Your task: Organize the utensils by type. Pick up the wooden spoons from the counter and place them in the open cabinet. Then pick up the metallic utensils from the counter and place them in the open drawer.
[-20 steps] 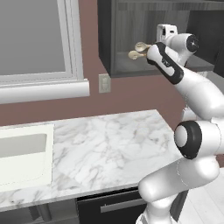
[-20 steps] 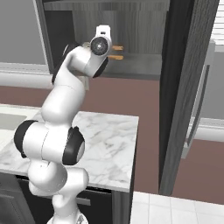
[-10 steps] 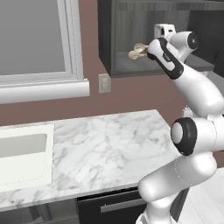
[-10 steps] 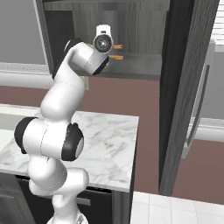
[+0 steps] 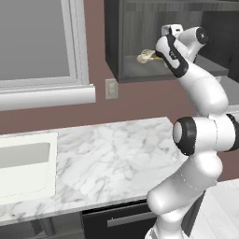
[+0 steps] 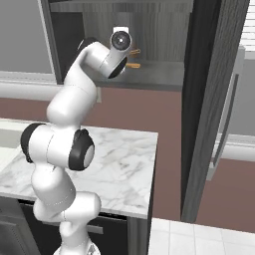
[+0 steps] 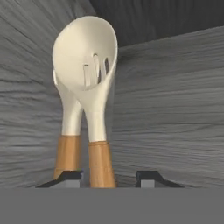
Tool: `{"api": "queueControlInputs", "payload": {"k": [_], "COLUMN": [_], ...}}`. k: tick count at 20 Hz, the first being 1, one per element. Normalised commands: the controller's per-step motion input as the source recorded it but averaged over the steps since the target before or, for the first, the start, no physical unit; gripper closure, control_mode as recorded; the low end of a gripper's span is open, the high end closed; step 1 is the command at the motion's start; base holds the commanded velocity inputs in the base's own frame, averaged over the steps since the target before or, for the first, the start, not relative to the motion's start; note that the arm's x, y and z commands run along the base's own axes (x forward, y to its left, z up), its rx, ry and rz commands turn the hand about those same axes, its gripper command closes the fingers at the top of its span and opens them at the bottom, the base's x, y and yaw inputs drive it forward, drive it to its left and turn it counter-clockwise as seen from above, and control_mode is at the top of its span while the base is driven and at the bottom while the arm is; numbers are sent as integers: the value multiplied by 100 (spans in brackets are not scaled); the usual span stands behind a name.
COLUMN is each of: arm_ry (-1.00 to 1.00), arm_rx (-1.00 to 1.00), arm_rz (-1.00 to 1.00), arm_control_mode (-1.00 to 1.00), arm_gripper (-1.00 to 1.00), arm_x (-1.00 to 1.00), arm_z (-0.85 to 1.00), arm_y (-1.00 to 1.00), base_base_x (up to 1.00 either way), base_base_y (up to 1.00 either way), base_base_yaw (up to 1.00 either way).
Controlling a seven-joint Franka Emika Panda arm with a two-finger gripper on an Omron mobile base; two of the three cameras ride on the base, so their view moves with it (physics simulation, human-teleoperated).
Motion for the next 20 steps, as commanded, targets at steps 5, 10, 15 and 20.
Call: {"api": "queueControlInputs", "payload": {"k": [5, 10, 15, 20], "arm_ry": [10, 9, 4, 0], "arm_rx": [0, 0, 0, 0], "arm_rz": [0, 2, 5, 11], "arm_control_mode": [-100, -100, -100, -100], "arm_gripper": [-100, -100, -100, -100], "arm_x": [25, 9, 0, -31], "arm_z": [-36, -35, -24, -12], "arm_y": [0, 0, 0, 0], "base_base_x": [0, 0, 0, 0], "base_base_y": [0, 0, 0, 0], "base_base_yaw": [0, 0, 0, 0]}}
